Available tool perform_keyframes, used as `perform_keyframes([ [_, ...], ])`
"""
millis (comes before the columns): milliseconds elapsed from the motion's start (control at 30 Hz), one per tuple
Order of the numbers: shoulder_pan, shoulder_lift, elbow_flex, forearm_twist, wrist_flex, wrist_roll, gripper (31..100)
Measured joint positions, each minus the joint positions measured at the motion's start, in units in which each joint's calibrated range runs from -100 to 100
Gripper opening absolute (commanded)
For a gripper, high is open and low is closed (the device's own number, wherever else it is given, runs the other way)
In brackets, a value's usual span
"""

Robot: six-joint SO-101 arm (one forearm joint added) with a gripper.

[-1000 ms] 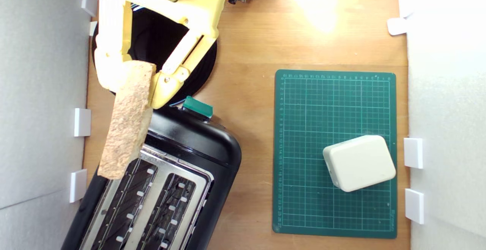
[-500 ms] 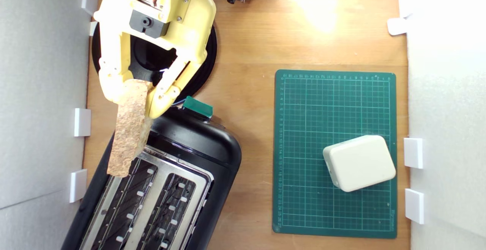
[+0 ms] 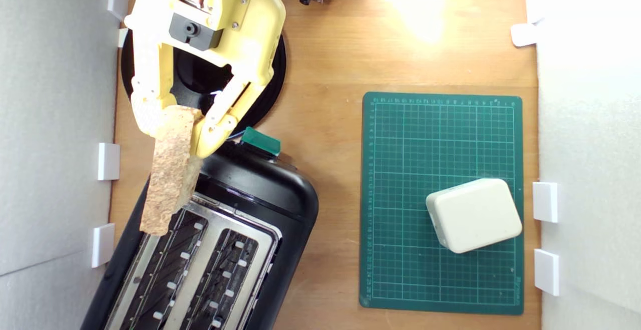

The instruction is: Pick bread and place in toaster

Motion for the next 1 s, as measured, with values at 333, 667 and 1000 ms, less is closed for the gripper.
perform_keyframes([
  [333,0.00,6.64,-6.10,0.00,0.08,-0.26,56.2],
  [667,-2.38,11.17,-9.25,0.00,0.08,-0.26,56.2],
  [1000,-2.47,12.43,-9.89,0.00,0.08,-0.26,56.2],
])
